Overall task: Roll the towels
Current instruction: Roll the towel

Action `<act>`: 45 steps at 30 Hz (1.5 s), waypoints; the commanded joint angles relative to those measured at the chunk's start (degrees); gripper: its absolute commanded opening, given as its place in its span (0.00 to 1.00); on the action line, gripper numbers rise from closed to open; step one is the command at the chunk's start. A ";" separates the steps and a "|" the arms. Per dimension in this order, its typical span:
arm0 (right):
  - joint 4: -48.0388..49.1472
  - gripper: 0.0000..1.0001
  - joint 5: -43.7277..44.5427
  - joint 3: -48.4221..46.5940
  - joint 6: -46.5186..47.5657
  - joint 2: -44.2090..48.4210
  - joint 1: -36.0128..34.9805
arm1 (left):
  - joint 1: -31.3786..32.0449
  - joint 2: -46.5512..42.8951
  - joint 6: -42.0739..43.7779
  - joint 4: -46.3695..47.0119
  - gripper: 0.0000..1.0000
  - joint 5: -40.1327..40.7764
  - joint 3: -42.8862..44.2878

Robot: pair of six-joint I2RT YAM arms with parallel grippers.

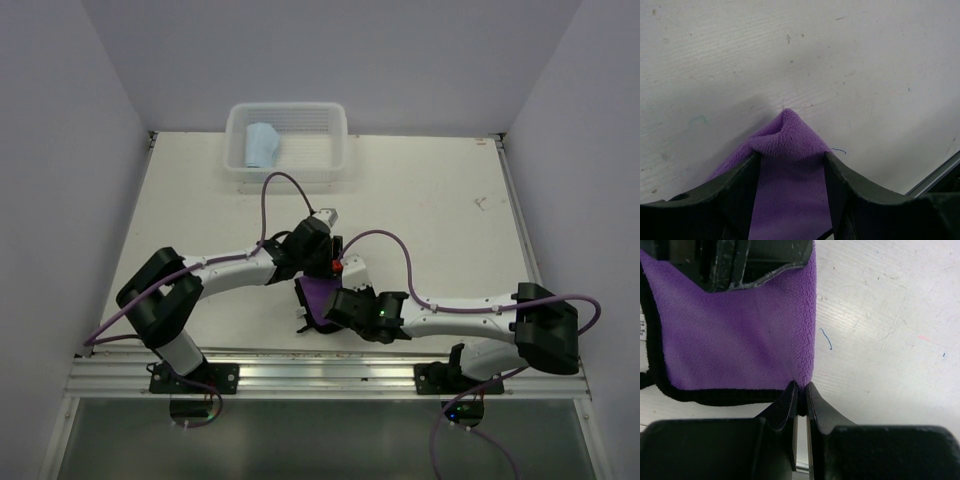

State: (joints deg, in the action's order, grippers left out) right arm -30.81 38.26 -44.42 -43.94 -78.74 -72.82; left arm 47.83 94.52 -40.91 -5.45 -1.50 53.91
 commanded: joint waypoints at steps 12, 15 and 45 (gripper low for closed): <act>2.51 0.00 3.58 -0.58 -1.58 0.78 -1.10 | 0.59 -1.88 -3.21 -1.84 0.64 4.31 2.34; 2.68 0.00 3.84 -0.58 -1.58 0.87 -1.19 | 0.68 -1.53 -4.61 -2.63 0.68 4.92 2.60; 2.68 0.00 7.00 -0.05 -3.61 1.83 -1.80 | 4.72 4.53 -6.03 -12.65 0.63 12.48 11.39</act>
State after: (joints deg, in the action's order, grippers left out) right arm -29.93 41.56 -44.42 -45.80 -78.59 -74.26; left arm 52.21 98.83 -47.37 -16.67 8.45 62.61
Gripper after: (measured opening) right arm 0.101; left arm 0.639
